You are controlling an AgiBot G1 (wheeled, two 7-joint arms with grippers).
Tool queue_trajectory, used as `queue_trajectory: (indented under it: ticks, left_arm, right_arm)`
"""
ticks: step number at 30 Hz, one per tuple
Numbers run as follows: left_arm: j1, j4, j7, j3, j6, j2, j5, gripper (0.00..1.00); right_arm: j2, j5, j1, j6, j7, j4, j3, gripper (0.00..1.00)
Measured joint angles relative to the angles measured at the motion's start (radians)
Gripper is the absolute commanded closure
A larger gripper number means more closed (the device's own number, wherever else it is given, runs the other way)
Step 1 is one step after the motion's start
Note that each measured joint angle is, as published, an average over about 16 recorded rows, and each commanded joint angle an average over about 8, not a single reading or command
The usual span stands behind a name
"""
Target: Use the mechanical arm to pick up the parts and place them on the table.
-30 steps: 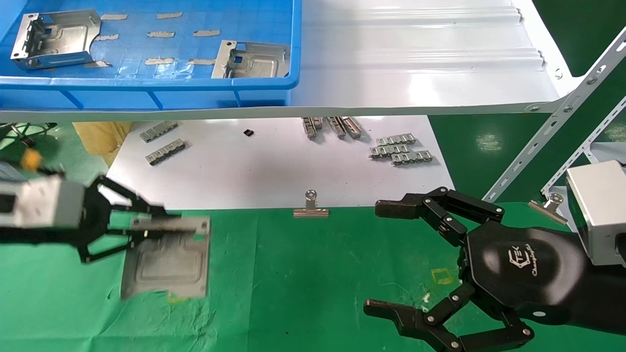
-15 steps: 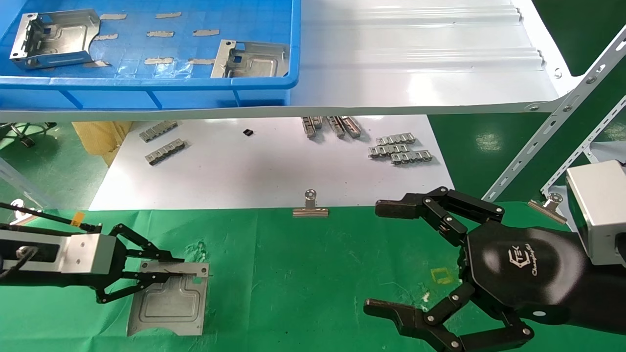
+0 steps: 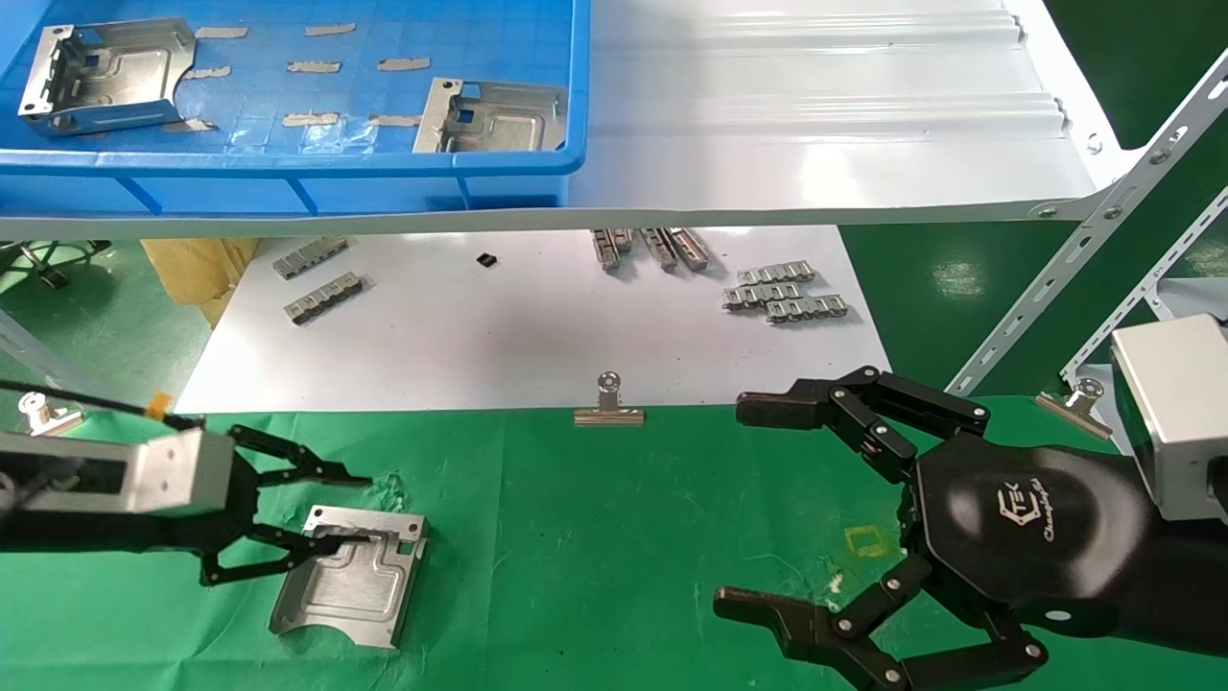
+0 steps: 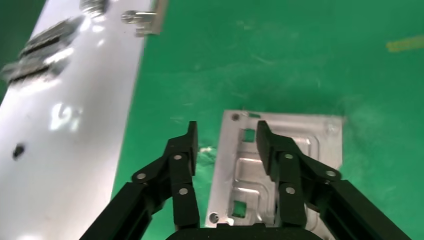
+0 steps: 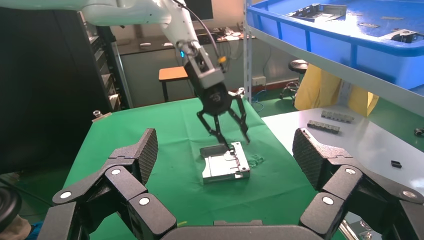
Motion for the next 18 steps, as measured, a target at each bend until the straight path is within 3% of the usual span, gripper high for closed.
queue_trajectory:
  ticks: [7, 18]
  left_arm:
    - [0.025, -0.007, -0.088, -0.010, 0.007, -0.027, -0.070, 0.00]
    - [0.063, -0.062, -0.139, -0.049, 0.003, -0.041, -0.099, 0.00]
  right_arm:
    - [0.000, 0.000, 0.000, 0.000, 0.000, 0.000, 0.000, 0.00]
    - [0.000, 0.000, 0.000, 0.000, 0.000, 0.000, 0.000, 0.00]
